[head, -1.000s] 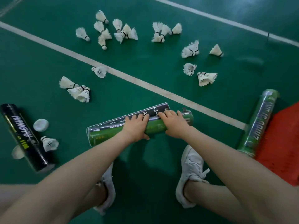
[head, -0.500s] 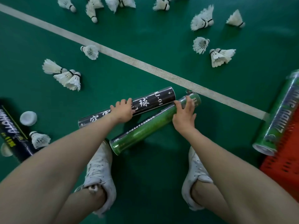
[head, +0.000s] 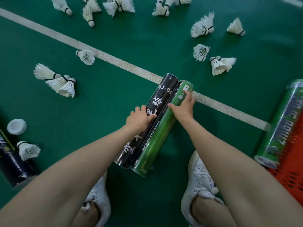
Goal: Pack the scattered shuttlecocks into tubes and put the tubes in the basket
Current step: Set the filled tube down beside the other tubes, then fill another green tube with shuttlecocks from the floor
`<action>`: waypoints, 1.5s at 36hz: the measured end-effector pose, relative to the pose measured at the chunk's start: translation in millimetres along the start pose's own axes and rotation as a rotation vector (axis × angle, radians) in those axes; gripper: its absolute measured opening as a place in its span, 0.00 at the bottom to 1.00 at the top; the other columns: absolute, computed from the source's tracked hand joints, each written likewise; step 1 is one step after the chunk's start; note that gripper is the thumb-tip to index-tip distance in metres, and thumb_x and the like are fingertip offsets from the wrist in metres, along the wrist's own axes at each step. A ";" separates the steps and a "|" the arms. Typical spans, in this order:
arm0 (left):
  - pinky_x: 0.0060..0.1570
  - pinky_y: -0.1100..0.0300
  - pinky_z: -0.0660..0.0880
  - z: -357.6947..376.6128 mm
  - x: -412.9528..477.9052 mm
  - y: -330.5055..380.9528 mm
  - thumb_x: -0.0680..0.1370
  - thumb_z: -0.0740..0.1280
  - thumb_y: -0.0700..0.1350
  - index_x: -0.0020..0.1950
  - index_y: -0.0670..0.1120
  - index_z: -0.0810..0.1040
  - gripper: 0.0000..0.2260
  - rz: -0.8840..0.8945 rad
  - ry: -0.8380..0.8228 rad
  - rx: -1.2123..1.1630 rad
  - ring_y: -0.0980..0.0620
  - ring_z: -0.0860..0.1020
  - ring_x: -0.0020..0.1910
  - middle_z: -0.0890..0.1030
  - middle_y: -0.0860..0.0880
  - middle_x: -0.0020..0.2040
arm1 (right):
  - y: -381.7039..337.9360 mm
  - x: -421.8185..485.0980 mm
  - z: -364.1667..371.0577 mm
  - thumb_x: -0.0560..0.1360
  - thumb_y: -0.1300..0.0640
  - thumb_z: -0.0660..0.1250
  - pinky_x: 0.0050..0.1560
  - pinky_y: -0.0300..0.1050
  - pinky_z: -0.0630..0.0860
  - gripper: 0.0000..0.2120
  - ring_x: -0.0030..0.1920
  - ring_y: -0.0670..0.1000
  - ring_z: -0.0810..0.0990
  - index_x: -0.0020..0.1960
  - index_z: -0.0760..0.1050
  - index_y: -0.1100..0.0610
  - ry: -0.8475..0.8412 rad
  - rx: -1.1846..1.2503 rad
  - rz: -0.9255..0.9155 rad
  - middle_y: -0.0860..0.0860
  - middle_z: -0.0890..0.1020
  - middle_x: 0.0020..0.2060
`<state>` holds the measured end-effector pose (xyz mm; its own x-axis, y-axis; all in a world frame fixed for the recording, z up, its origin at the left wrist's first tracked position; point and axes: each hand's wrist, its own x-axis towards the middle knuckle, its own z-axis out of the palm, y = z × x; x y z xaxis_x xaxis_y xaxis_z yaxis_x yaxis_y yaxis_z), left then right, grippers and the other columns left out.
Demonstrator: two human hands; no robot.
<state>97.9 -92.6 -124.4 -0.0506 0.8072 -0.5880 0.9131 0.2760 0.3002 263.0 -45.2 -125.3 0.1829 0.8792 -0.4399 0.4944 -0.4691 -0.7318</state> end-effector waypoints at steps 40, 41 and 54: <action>0.58 0.50 0.74 -147.2 -45.2 205.5 0.77 0.65 0.48 0.64 0.42 0.71 0.18 0.285 -0.011 0.149 0.42 0.75 0.59 0.75 0.41 0.63 | -104.6 -12.6 -224.5 0.76 0.53 0.66 0.65 0.54 0.69 0.31 0.66 0.59 0.69 0.75 0.58 0.56 -0.318 -0.918 -0.317 0.58 0.67 0.69; 0.57 0.50 0.73 -142.6 -38.3 215.8 0.77 0.64 0.48 0.64 0.42 0.70 0.18 0.293 -0.013 0.165 0.41 0.75 0.59 0.74 0.41 0.63 | -98.9 -7.1 -232.4 0.77 0.53 0.65 0.65 0.54 0.69 0.30 0.66 0.59 0.69 0.75 0.58 0.55 -0.296 -0.907 -0.294 0.58 0.66 0.69; 0.57 0.47 0.73 3.7 28.9 344.5 0.79 0.61 0.45 0.67 0.43 0.68 0.17 0.482 -0.182 0.258 0.41 0.70 0.61 0.67 0.42 0.65 | 77.9 55.1 -297.9 0.76 0.55 0.64 0.65 0.60 0.65 0.28 0.70 0.59 0.57 0.72 0.56 0.54 0.236 -0.635 0.329 0.57 0.58 0.70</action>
<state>412.4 23.8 -40.7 0.4448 0.7014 -0.5570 0.8863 -0.2554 0.3863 564.7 -8.4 -51.4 0.5481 0.7300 -0.4083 0.7644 -0.6353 -0.1097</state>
